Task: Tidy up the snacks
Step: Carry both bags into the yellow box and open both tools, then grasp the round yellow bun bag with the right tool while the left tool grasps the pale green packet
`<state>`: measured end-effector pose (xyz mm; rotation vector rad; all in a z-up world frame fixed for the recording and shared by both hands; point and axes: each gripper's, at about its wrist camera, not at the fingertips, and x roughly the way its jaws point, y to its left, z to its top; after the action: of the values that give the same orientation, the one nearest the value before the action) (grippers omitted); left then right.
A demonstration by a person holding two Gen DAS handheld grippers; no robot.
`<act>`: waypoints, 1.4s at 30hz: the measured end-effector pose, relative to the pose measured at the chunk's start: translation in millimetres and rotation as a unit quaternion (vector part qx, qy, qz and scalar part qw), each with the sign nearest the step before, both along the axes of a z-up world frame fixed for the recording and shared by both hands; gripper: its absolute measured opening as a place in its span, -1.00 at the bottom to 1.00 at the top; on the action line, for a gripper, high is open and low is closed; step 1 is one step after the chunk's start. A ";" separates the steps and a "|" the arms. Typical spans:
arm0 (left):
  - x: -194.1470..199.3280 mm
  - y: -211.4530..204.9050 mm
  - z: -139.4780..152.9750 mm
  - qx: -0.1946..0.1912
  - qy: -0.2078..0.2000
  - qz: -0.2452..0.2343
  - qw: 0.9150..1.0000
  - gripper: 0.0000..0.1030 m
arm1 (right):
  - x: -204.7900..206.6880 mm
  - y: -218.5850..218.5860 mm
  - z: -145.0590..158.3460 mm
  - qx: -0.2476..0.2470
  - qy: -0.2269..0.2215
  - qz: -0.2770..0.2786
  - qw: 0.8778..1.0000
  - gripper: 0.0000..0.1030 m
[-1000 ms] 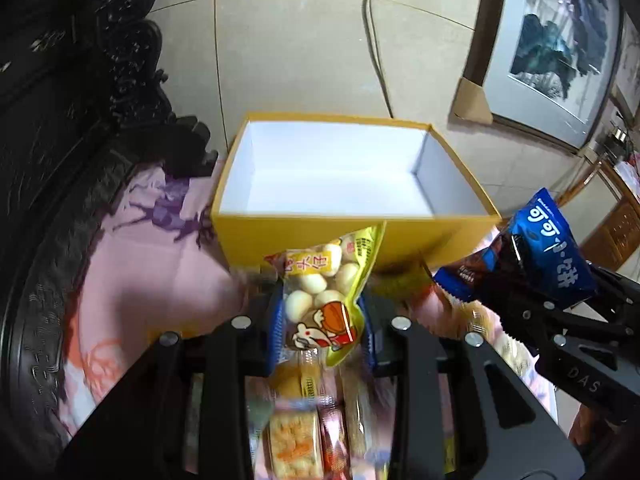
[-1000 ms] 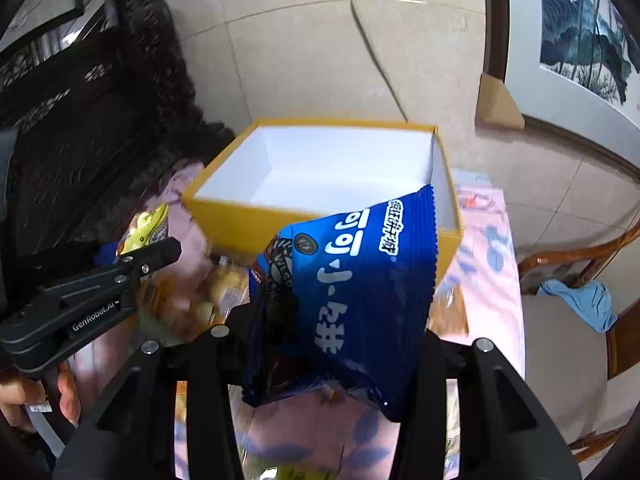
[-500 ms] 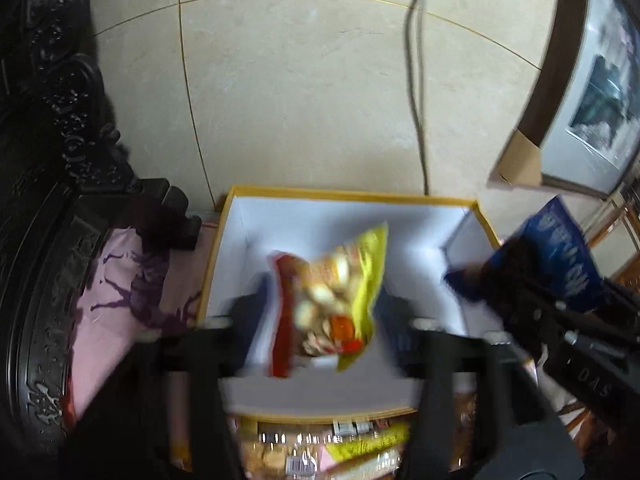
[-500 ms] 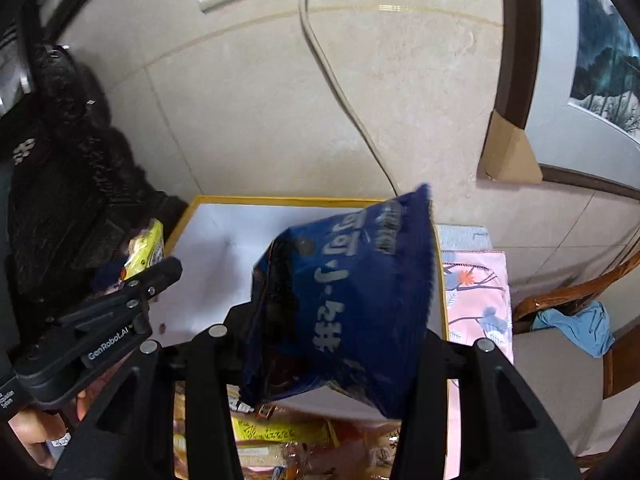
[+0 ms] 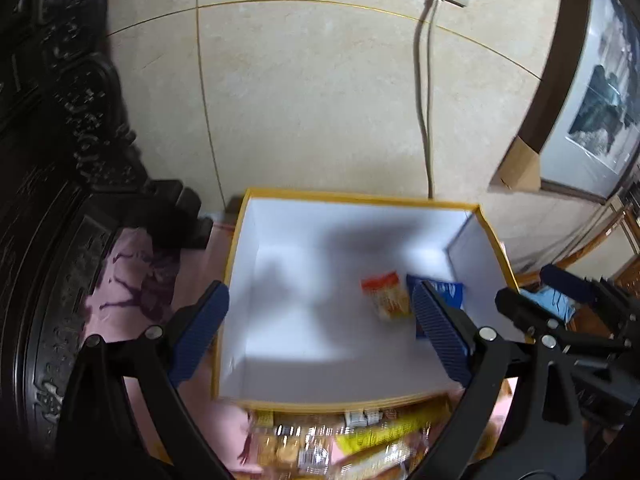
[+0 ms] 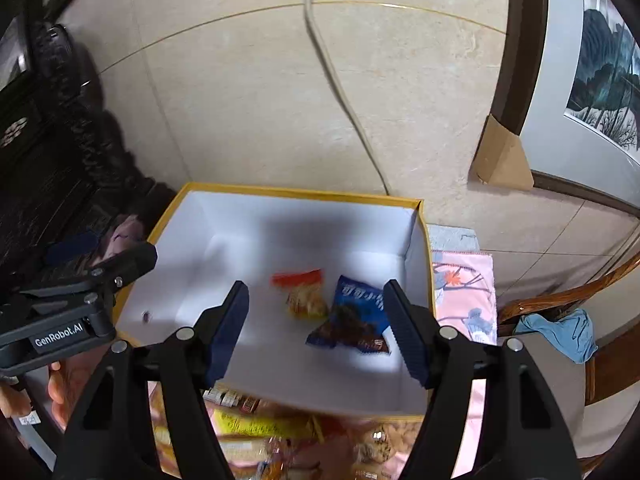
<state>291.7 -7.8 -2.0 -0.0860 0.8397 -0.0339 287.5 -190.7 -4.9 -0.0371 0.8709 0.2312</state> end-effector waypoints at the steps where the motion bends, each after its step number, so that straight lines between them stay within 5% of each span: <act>1: -11.1 1.0 -0.5 -0.001 0.001 -0.001 1.000 0.84 | -7.8 -0.4 1.3 0.002 0.002 0.007 1.000 0.36; 8: -110.9 3.1 -32.6 -0.002 0.031 -0.002 1.000 0.90 | -86.2 -15.3 -14.6 -0.020 0.027 0.042 0.999 0.36; 11: -154.1 -1.4 -62.0 0.032 0.047 -0.021 0.998 0.90 | -122.1 -39.5 -47.3 -0.043 0.059 0.016 0.997 0.36; 17: -207.9 3.8 -113.5 0.043 0.083 -0.030 0.995 0.90 | -150.5 -76.0 -110.0 -0.003 0.123 -0.059 0.991 0.36; 23: -210.4 18.9 -125.9 0.055 0.089 -0.004 0.994 0.90 | -143.6 -73.0 -137.7 0.033 0.129 -0.096 0.987 0.36; 33: -202.5 36.5 -129.8 0.058 0.097 0.009 0.994 0.90 | -127.6 -53.1 -150.7 -0.019 0.114 -0.162 0.980 0.36; 38: -199.8 40.6 -130.0 0.055 0.097 0.010 0.994 0.90 | -114.3 -43.5 -183.8 0.001 0.173 -0.168 0.970 0.40; 42: -200.1 45.0 -128.3 0.048 0.095 0.007 0.994 0.90 | -126.4 -39.3 -176.0 0.014 0.129 -0.159 0.979 0.03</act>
<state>91.6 37.2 -130.3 -0.0043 1.0285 0.0272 161.1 -230.0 -180.9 0.1617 1.1169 -0.0543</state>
